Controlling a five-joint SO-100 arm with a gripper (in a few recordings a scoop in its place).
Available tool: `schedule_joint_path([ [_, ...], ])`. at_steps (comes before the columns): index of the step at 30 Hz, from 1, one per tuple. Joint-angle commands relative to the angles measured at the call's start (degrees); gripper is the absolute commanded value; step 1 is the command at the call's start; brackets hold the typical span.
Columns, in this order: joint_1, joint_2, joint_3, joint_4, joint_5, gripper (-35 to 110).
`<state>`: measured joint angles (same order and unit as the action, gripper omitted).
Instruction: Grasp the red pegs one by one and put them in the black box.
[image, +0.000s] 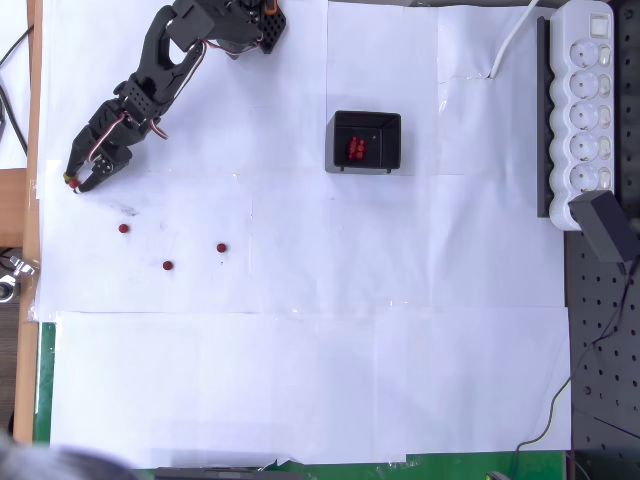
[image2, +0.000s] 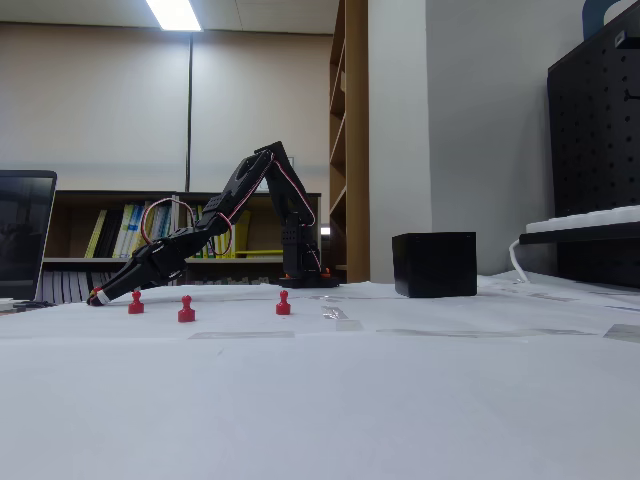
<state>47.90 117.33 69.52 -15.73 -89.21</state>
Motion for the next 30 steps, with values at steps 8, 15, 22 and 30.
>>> schedule_joint_path([
  [8,-9.8,-26.6,11.9,66.6,-4.1,0],
  [15,-32.8,-32.3,37.3,110.0,-12.5,0],
  [22,-64.3,-35.4,43.6,119.0,-27.6,0],
  [30,-86.9,-30.7,39.1,108.5,-41.9,0],
])
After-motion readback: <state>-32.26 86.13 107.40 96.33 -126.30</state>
